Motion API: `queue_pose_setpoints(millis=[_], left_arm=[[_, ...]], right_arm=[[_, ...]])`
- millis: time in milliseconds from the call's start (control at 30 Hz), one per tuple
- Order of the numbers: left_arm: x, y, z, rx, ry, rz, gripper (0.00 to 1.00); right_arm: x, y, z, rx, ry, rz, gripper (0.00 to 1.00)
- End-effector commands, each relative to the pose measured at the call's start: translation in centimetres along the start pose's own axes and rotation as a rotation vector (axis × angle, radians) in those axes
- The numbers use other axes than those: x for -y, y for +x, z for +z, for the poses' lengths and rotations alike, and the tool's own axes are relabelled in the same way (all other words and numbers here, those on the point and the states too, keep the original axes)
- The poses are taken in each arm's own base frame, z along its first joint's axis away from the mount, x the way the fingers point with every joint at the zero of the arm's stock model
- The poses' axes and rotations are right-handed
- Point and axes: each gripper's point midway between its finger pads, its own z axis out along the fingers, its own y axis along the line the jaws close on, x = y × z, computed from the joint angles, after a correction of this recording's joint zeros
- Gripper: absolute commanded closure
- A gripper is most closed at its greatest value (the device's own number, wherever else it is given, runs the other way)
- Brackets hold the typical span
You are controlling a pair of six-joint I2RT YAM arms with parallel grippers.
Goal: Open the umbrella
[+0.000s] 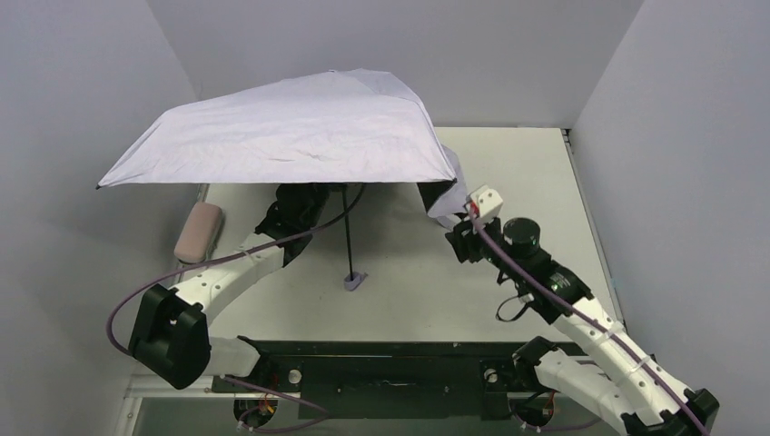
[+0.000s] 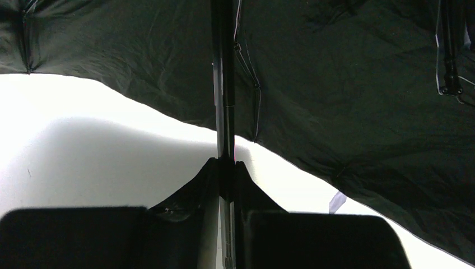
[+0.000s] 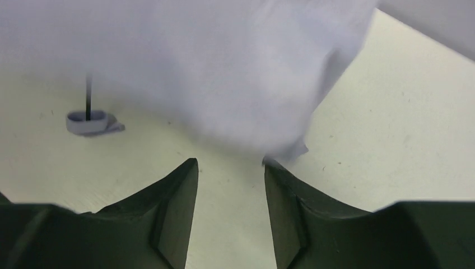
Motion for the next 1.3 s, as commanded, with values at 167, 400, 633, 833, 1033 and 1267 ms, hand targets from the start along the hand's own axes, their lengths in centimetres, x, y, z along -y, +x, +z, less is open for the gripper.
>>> queue_pose_setpoints(millis=[167, 400, 633, 833, 1033, 1267], left_arm=[[-1.3, -2.4, 0.9, 0.058, -0.097, -0.094, 1.00], [-0.5, -2.4, 0.9, 0.046, -0.076, -0.126, 1.00], [0.4, -3.1, 0.5, 0.033, -0.032, -0.157, 1.00], [0.5, -2.5, -0.1, 0.010, -0.005, -0.173, 1.00], [0.8, -2.2, -0.4, -0.005, 0.014, -0.200, 1.00], [0.8, -1.8, -0.7, -0.021, 0.024, -0.208, 1.00]], right_arm=[[-0.2, 3.1, -2.2, 0.094, 0.058, -0.438, 0.62], [-3.6, 1.9, 2.1, 0.180, 0.050, -0.639, 0.76], [-3.2, 2.6, 10.3, 0.119, 0.068, -0.791, 0.82], [0.9, 3.3, 17.9, 0.035, 0.120, -0.966, 0.82], [5.4, 4.4, 24.8, -0.077, 0.140, -1.093, 0.81], [9.2, 7.8, 30.6, -0.247, 0.100, -1.239, 0.84]])
